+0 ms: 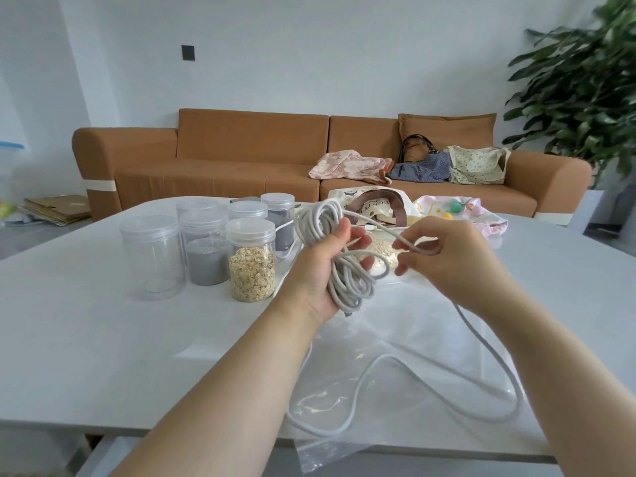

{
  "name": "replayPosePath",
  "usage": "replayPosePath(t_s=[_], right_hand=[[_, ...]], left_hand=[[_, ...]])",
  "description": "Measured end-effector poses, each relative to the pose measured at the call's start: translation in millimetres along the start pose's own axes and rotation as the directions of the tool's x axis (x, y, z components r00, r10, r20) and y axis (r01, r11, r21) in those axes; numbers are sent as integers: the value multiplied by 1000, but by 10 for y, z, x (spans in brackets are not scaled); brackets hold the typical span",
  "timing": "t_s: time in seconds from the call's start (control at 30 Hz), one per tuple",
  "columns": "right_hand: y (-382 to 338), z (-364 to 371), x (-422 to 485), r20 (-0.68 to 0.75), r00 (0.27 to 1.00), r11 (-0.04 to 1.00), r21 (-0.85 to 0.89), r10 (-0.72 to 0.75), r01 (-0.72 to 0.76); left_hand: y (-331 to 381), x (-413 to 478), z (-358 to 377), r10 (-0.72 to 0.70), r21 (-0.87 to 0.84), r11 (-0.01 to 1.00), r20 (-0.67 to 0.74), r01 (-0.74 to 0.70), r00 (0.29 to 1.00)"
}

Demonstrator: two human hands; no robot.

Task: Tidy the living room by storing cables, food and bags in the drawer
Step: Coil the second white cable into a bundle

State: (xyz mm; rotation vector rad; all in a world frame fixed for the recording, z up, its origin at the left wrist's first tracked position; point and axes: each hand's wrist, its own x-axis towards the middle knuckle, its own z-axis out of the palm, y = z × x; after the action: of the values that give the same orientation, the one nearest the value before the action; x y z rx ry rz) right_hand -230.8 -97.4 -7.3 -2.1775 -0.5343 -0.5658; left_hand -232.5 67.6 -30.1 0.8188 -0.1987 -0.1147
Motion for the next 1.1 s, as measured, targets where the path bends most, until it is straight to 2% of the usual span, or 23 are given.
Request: replayPosePath(t_s=[0.1, 0.17, 0.33, 0.47, 0.6, 0.7, 0.8, 0.9, 1.0, 1.1], right_hand=[[-65, 2, -26, 83, 996, 974, 216, 45, -62], [-99, 48, -31, 96, 995, 959, 279, 25, -51], [-140, 140, -58, 146, 988, 969, 235, 46, -79], [-165, 107, -78, 228, 972, 992, 102, 54, -79], [-181, 60, -76, 323, 938, 984, 80, 124, -157], [-154, 27, -75, 373, 914, 942, 216, 162, -255], [-88, -1, -61, 409, 888, 845, 383, 208, -374], [-43, 0, -48, 463, 860, 834, 372, 214, -408], [-29, 34, -44, 424, 873, 857, 331, 240, -396], [20, 78, -23, 290, 919, 850, 378, 267, -367]], left_hand=[[-24, 24, 14, 35, 23, 999, 9, -35, 999], [-28, 29, 13, 63, 17, 998, 17, -64, 998], [-13, 44, -28, 83, -29, 996, 69, -81, 994], [-2, 33, -34, 72, -12, 997, 49, -72, 996], [-3, 17, -16, 75, -18, 997, 16, -74, 997], [16, 13, -20, 58, -84, 995, -18, -59, 998], [57, 37, -64, 60, -187, 980, -27, -64, 998], [58, 42, -65, 66, -167, 984, 28, -60, 997], [55, 23, -40, 80, -156, 985, 66, -69, 995], [66, 30, -49, 52, -127, 991, 42, -47, 998]])
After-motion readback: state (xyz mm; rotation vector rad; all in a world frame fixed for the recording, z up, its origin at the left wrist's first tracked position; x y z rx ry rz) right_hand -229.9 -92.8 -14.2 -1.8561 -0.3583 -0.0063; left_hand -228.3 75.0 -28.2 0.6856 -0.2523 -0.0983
